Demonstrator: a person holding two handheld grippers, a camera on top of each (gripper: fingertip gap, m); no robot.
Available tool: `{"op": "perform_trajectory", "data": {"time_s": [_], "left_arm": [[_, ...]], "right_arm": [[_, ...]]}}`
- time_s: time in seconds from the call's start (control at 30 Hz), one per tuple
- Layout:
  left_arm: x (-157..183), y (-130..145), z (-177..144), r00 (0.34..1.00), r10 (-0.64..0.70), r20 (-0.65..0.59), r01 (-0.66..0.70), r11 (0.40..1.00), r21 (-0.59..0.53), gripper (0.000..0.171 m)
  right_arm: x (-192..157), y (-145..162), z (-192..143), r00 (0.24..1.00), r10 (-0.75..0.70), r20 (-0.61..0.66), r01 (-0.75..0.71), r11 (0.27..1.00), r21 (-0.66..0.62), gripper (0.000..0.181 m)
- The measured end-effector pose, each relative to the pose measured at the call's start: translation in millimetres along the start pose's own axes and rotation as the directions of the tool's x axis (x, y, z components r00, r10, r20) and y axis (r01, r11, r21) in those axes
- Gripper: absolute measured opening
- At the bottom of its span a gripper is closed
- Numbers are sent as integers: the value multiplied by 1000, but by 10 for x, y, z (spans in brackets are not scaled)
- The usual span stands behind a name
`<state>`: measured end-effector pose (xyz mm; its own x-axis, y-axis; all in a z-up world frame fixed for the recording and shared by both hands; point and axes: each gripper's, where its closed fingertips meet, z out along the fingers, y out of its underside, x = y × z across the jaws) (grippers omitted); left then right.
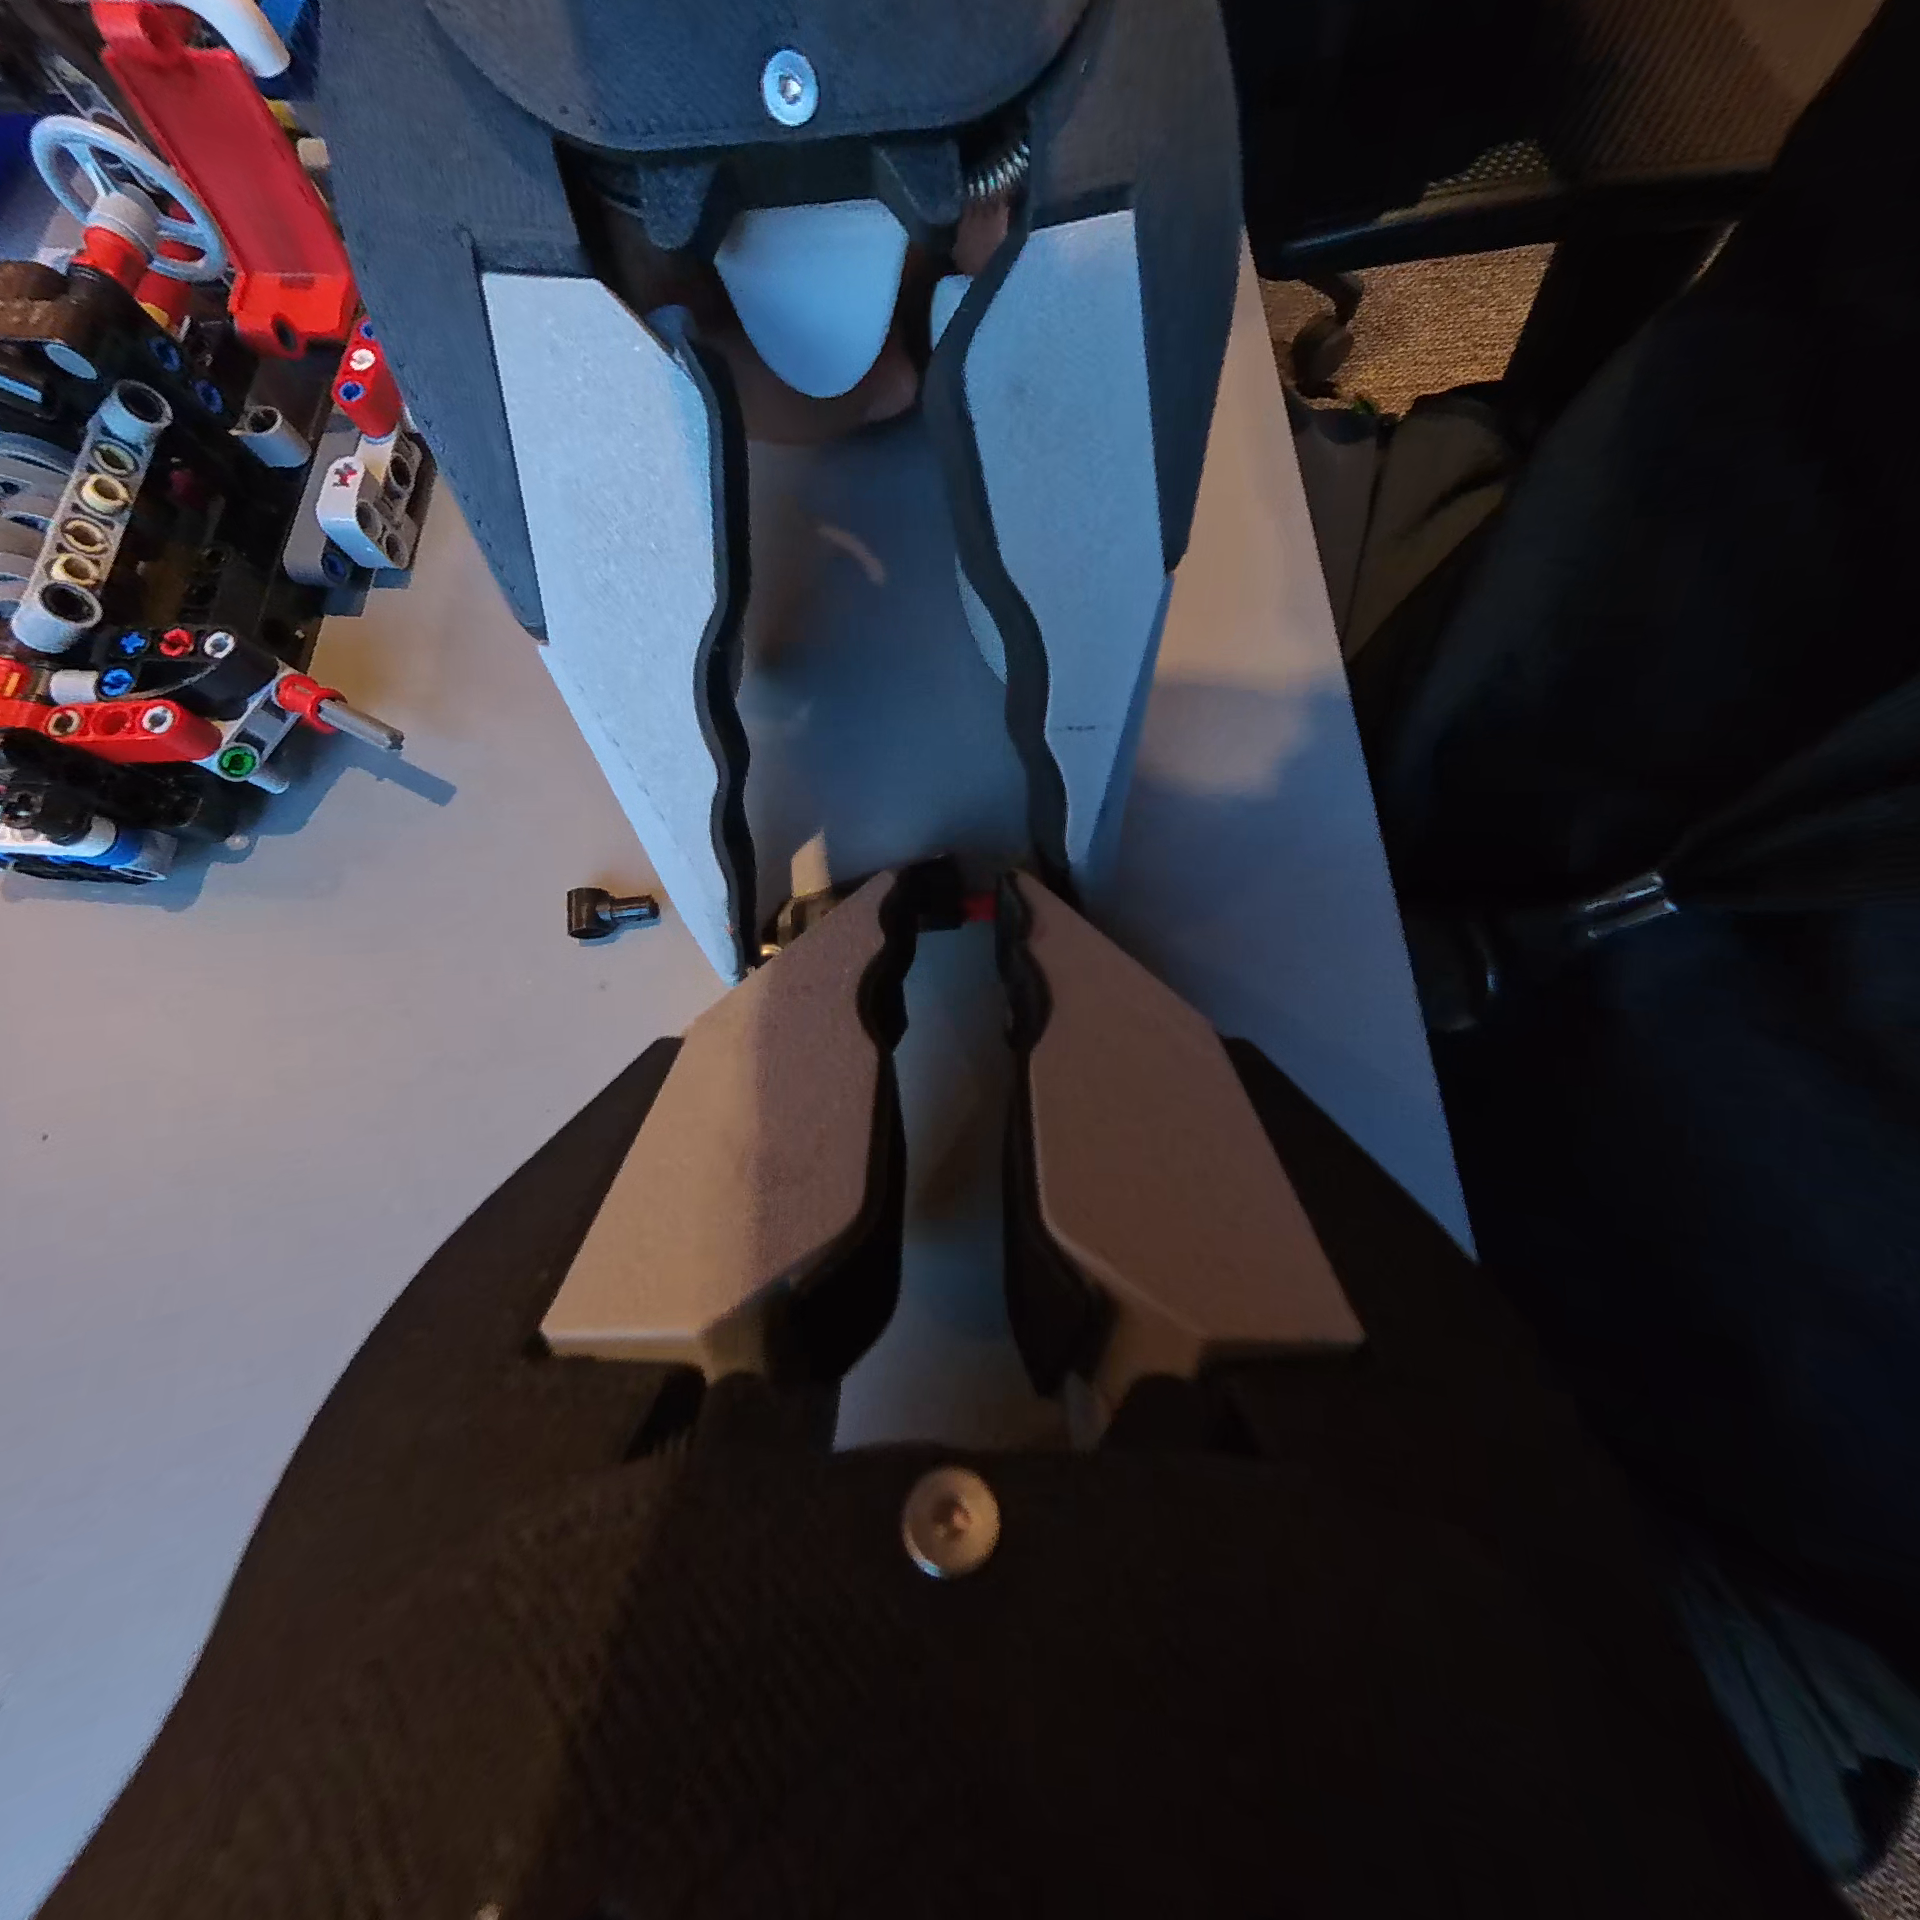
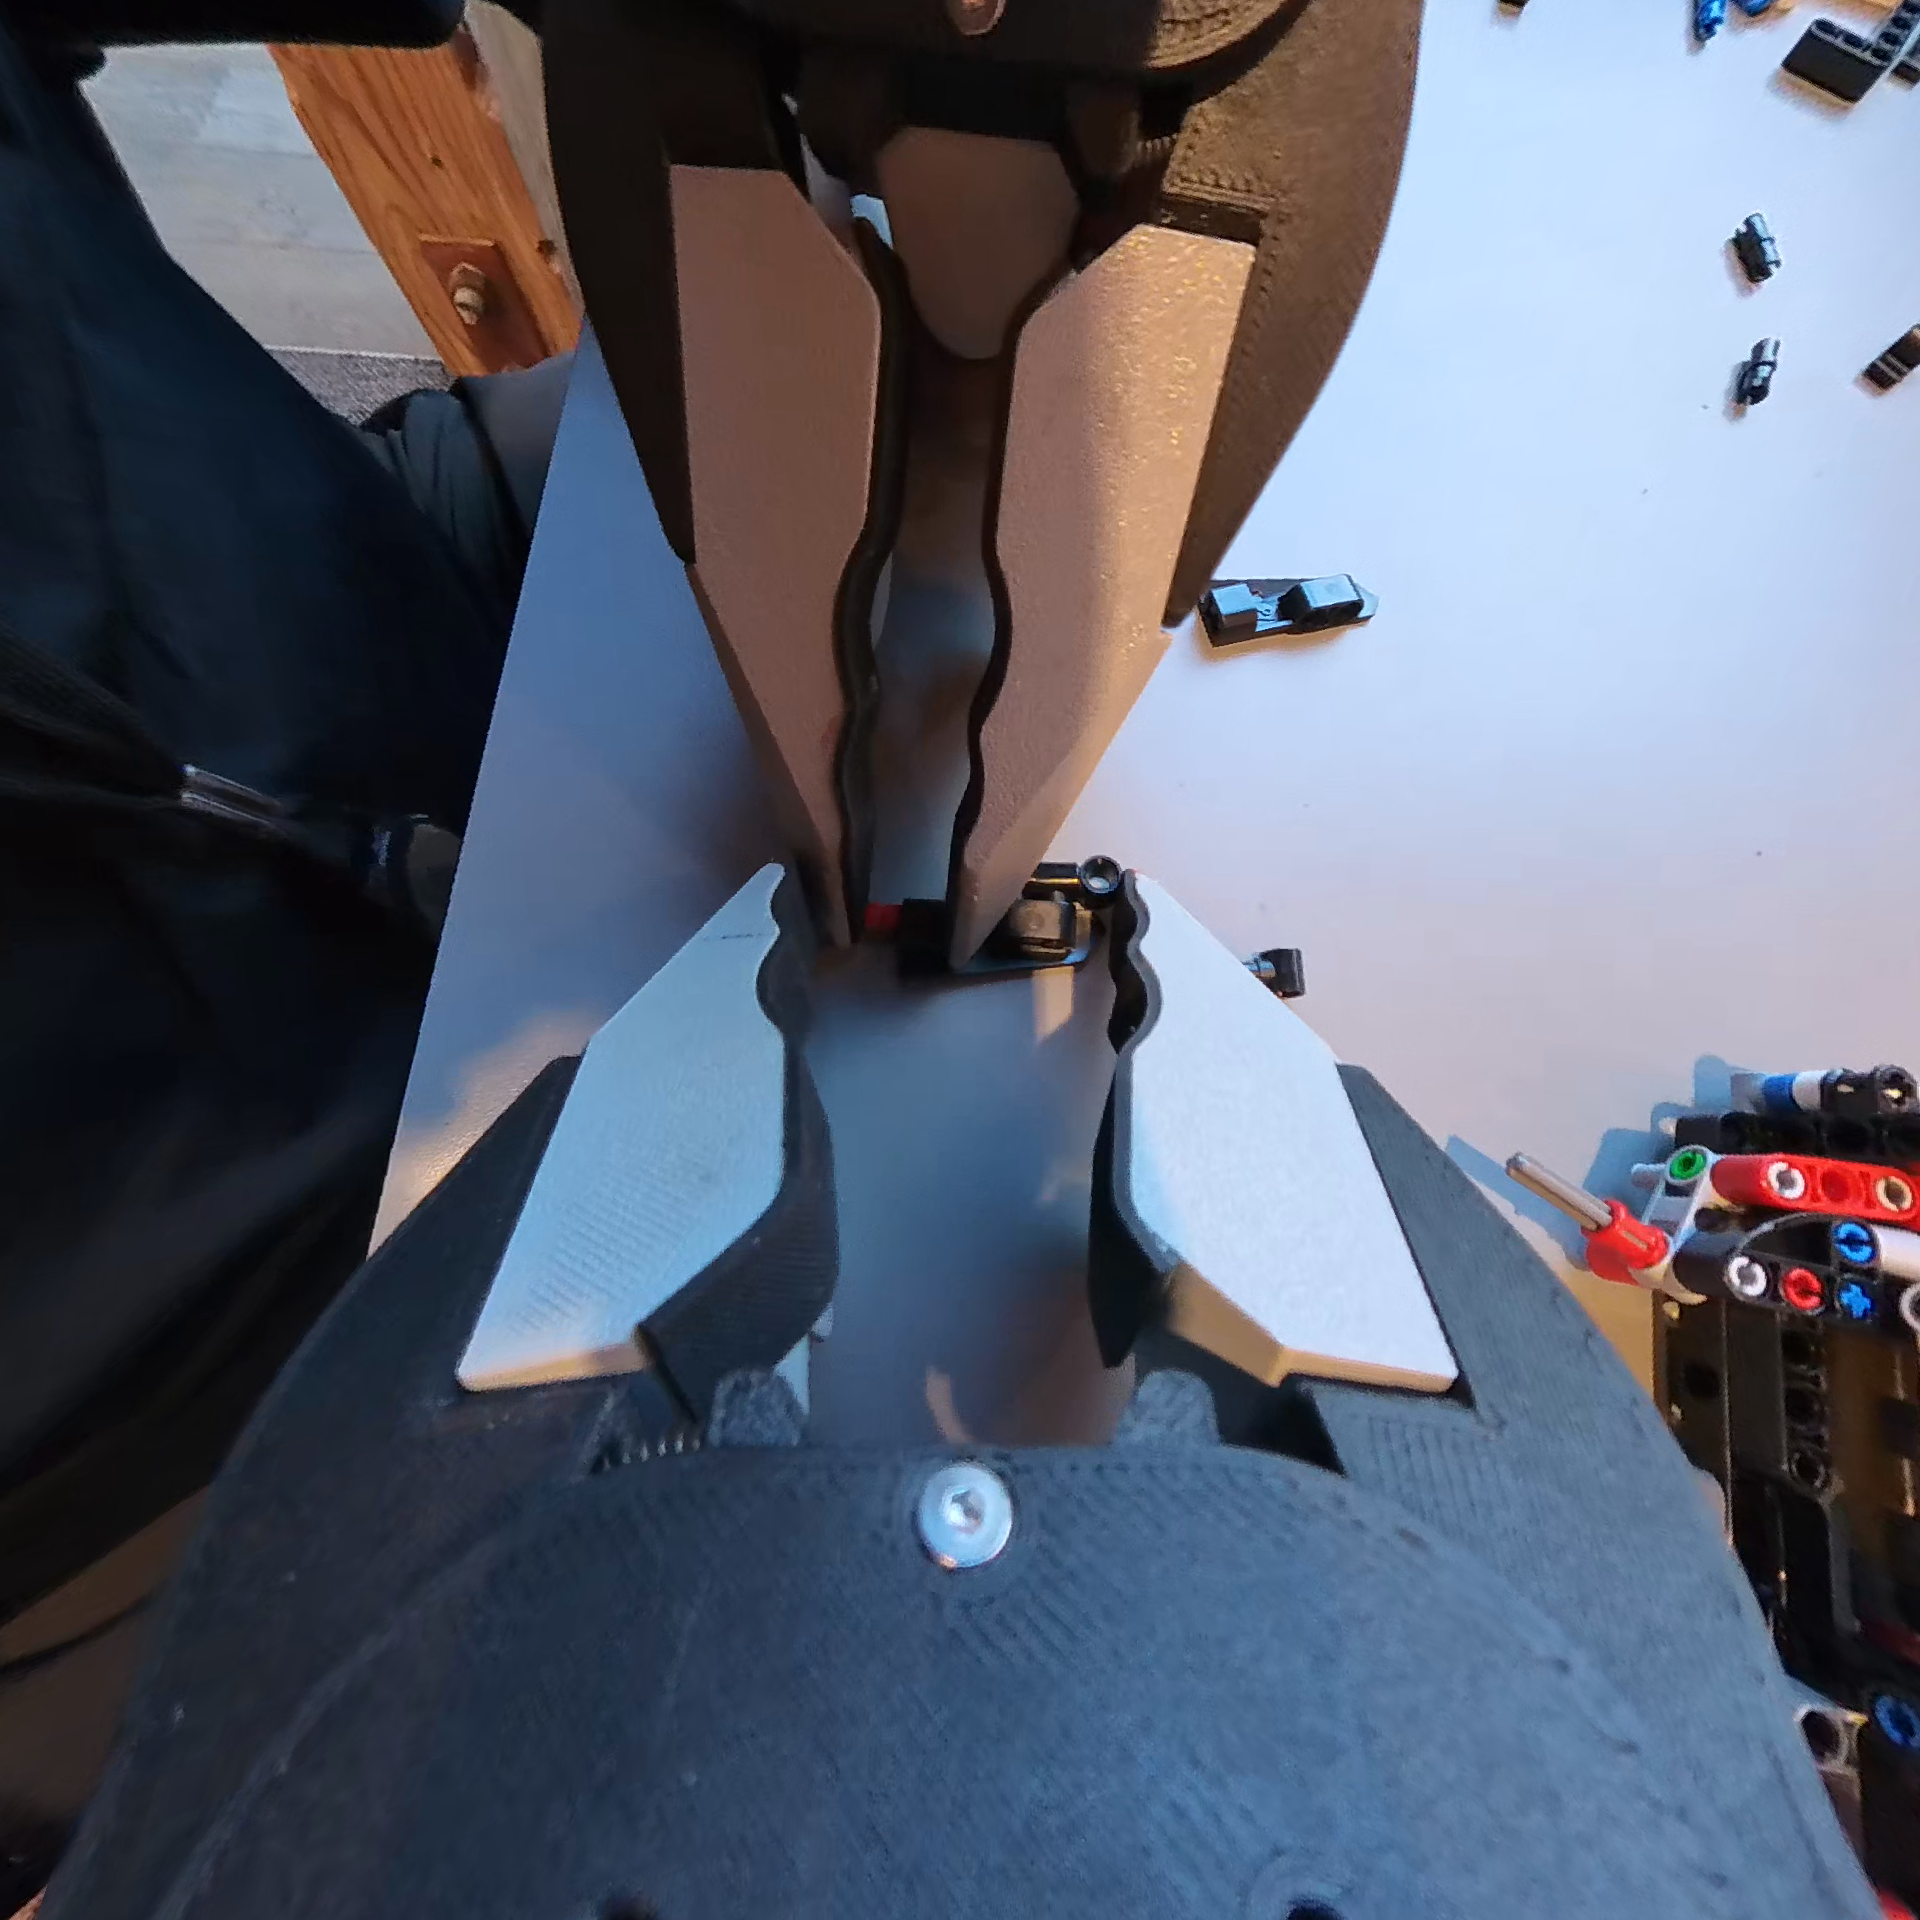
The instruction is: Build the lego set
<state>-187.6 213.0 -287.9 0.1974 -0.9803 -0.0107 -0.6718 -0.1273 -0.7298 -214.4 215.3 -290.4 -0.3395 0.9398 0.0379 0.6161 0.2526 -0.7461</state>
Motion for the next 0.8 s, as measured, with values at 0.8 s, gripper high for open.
{"op": "perform_trajectory", "data": {"time_s": [0.8], "left_arm": [[8,4,-6,1000,-5,-23,5,1000,1,12]], "right_arm": [[-9,-8,13,1000,-20,18,20,1000,-4,52]]}}
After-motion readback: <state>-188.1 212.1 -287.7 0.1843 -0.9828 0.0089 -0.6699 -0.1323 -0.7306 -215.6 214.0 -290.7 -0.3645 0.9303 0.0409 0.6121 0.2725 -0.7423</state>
